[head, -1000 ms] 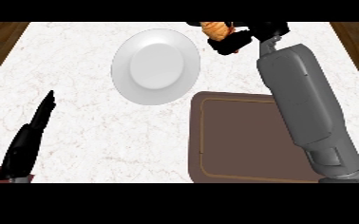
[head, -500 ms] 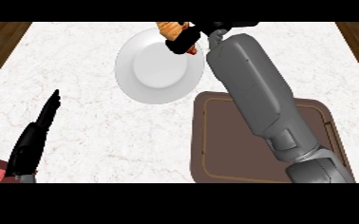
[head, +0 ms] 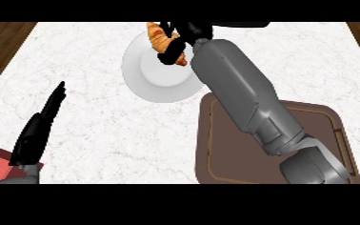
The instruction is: Pick the croissant from the tray and place it in the plate
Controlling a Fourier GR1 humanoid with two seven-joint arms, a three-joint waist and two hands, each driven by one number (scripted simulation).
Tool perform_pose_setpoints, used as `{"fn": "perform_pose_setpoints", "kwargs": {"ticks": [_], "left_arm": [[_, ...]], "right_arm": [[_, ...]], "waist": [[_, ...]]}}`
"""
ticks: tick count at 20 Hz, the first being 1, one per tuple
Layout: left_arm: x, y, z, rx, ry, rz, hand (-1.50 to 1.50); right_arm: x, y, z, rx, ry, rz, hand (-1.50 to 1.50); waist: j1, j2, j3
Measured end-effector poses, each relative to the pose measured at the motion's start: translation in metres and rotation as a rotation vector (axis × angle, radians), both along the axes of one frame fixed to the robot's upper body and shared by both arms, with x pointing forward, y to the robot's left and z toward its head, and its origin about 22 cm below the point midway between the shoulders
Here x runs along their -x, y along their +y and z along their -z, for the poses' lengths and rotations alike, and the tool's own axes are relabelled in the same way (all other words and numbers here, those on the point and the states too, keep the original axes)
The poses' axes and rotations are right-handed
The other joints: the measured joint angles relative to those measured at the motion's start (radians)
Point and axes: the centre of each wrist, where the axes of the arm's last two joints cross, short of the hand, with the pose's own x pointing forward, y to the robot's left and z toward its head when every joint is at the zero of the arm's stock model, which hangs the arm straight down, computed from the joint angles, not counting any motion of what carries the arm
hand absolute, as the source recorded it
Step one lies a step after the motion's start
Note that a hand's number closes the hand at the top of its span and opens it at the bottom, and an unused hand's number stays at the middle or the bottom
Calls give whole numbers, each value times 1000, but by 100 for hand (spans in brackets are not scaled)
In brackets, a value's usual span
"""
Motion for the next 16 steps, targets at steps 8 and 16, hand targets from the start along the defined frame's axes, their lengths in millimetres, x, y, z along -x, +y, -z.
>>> {"fn": "perform_pose_setpoints", "kwargs": {"ticks": [8,16], "left_arm": [[-2,-14,-2,-6,-12,43,0],[-5,-16,-2,3,-8,33,0]], "right_arm": [[-3,-13,36,-106,140,150,-150],[-1,-16,41,-331,72,204,-150]], "waist": [[39,8,0],[35,8,1]]}}
